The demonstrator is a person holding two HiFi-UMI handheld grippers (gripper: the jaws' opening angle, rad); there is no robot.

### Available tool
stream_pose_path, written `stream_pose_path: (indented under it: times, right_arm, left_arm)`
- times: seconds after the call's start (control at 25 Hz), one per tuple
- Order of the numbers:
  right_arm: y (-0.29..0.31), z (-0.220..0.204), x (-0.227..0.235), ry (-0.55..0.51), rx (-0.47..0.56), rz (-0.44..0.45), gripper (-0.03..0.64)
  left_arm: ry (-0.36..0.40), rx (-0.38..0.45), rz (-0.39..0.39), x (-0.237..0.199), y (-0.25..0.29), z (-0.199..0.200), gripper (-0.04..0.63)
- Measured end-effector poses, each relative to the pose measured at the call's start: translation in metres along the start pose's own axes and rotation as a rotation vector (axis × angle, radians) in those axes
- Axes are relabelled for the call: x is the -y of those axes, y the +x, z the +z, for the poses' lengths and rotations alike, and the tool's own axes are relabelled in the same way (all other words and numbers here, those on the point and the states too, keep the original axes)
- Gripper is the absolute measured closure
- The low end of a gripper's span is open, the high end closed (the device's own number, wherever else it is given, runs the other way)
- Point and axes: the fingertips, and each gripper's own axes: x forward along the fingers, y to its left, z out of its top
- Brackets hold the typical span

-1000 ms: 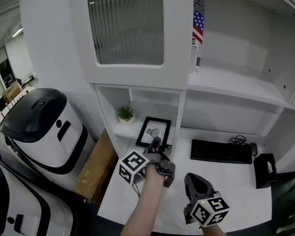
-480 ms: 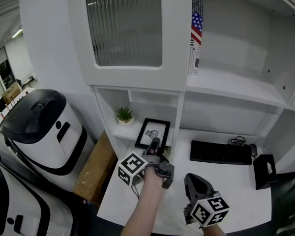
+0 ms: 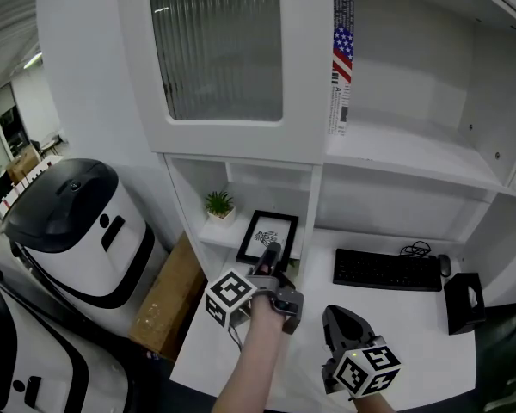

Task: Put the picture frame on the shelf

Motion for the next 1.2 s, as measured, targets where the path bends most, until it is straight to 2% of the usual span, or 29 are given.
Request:
stream_pose_path:
  times: [0.24, 0.48, 0.72, 1.0, 1.08, 1.2]
  right_arm:
    - [0.000, -0.001, 0.002, 0.001, -0.005, 0.000, 0.615]
    - [-0.002, -0.003, 0.005, 0.005, -0.009, 0.001, 0.615]
    - [-0.005, -0.003, 0.010, 0.011, -0.005, -0.002, 0.615]
    - [-0.002, -0.005, 0.008, 0.010, -0.011, 0.016, 0.617]
    - [-0.002, -0.005, 0.008, 0.011, -0.012, 0.019, 0.615]
    - [-0.002, -0.006, 0.008, 0.015, -0.012, 0.023, 0.615]
  left_arm:
    - [-0.009, 0.003, 0.002, -0.010, -0.001, -0.003, 0.472]
    - [0.057, -0.028, -0.013, -0.009, -0.006, -0.011, 0.392]
    - [0.213, -0.055, 0.012, -0.016, -0.027, -0.013, 0.348]
    - [0.533, -0.064, 0.065, -0.011, -0.043, -0.004, 0.340]
    - [0.578, -0.067, 0.047, -0.002, -0.042, -0.005, 0.339]
    - [0.601, -0.068, 0.022, 0.009, -0.041, -0.008, 0.341]
